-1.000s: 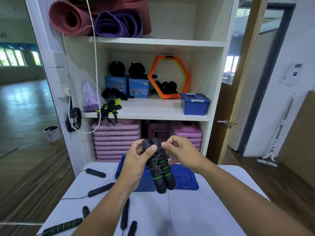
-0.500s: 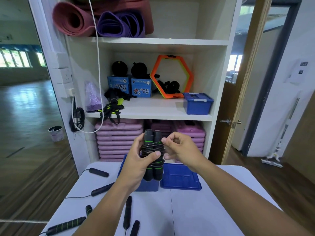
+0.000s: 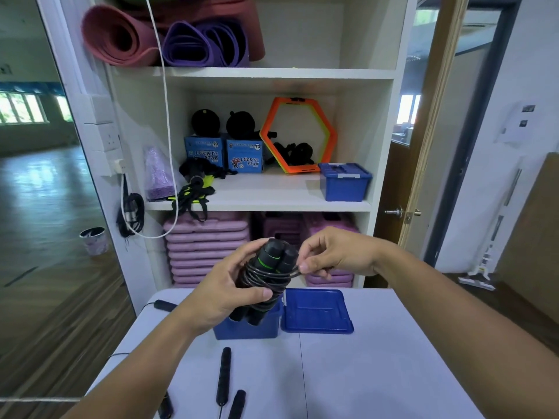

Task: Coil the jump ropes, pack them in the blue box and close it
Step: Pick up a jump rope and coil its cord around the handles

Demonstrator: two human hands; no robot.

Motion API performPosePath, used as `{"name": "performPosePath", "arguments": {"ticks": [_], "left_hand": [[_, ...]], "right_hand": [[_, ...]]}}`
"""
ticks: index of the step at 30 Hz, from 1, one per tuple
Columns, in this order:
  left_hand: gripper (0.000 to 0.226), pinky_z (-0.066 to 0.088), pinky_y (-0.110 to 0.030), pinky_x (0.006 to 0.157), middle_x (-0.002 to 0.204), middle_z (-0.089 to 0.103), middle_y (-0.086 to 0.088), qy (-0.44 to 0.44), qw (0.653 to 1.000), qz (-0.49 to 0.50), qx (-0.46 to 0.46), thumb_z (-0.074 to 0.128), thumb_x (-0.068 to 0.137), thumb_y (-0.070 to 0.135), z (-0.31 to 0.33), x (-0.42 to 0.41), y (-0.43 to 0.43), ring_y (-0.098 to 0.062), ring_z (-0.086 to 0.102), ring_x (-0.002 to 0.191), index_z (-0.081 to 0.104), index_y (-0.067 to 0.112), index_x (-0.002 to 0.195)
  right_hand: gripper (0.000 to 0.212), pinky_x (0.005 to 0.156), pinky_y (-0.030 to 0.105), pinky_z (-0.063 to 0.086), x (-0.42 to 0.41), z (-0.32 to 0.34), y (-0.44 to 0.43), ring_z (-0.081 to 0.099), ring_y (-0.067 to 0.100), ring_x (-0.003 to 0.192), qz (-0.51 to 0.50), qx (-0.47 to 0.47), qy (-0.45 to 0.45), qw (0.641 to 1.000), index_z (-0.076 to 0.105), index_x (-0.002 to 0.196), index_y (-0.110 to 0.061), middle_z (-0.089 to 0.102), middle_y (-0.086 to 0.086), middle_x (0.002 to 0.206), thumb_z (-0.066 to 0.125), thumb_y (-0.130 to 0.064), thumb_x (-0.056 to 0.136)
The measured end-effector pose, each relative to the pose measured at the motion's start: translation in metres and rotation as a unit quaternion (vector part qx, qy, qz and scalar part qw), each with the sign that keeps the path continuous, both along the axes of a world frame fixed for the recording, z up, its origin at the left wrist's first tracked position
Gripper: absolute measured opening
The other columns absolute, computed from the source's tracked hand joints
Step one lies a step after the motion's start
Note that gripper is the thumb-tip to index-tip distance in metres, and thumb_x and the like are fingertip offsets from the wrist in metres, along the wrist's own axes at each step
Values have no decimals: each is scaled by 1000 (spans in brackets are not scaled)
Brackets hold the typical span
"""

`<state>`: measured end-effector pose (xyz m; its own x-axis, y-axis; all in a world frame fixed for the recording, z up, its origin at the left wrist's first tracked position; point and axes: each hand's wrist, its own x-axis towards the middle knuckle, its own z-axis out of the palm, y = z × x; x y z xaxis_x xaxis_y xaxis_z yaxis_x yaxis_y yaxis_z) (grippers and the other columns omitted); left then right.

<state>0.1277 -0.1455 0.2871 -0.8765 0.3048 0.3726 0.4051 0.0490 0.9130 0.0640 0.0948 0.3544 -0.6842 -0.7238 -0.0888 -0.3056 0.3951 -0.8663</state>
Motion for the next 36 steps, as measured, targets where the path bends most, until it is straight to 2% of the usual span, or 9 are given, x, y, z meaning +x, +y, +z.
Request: {"name": "performPosePath", "arguments": {"ticks": [6,11,15,19,23,26,29,33,36], "left_hand": [[72,49,-42,89,122,68,-2,3,997,-11,-73,76,78,2,8,7,-3,-25,63,104,58,49,129],[79,51,-22,90,124,65,14,36,990,-13,-132,73,84,-5,11,9,-9,-8,63,112,53,56,130],[76,45,-36,107,128,59,16,64,977,10,-202,76,84,15,7,6,-15,-12,58,120,43,56,139],[81,40,-33,109,127,50,18,130,942,53,-304,80,83,31,4,4,-17,-11,50,125,33,63,141],[79,42,-34,104,130,41,17,153,909,81,-379,65,76,68,-2,3,-14,-5,47,122,21,70,141],[78,44,-31,102,132,43,21,180,898,101,-388,66,79,65,-8,4,-10,-2,48,120,20,68,143],[80,40,-22,100,130,47,25,183,906,126,-362,75,80,54,-9,4,-7,4,46,119,24,66,141],[59,40,-22,82,110,47,34,157,910,188,-336,78,75,54,-17,-1,-2,5,47,101,36,54,117],[51,44,-31,79,103,48,30,143,914,206,-320,73,72,63,-23,-6,0,-7,50,95,38,47,106]], "right_hand": [[22,62,27,49,5,11,-9,58,14,64,-61,21,87,994,69,92,3,69,11,79,81,-4,75],[23,54,19,52,9,11,-16,61,22,67,-111,-20,36,993,62,94,1,64,17,76,77,4,77],[19,52,20,55,9,7,-26,63,13,50,-175,-70,-49,981,56,86,-3,64,10,60,72,8,82],[23,49,22,57,10,6,-31,71,18,55,-231,-128,-148,953,52,91,-3,69,11,60,69,11,83],[22,58,26,60,9,8,-33,73,19,67,-222,-146,-200,943,55,75,-7,70,15,75,70,7,83],[25,68,29,61,7,5,-33,73,16,71,-215,-107,-178,954,55,72,-16,72,8,78,73,-4,86],[27,56,25,56,10,2,-31,72,15,69,-214,-117,-171,955,53,73,-18,72,2,71,70,-4,88],[17,90,39,56,16,-4,-33,68,19,84,-202,-149,-112,961,58,84,-15,68,8,89,65,-1,91],[13,95,37,54,23,-8,-35,64,19,91,-176,-157,-76,969,55,89,-11,63,11,95,60,1,93]]}}
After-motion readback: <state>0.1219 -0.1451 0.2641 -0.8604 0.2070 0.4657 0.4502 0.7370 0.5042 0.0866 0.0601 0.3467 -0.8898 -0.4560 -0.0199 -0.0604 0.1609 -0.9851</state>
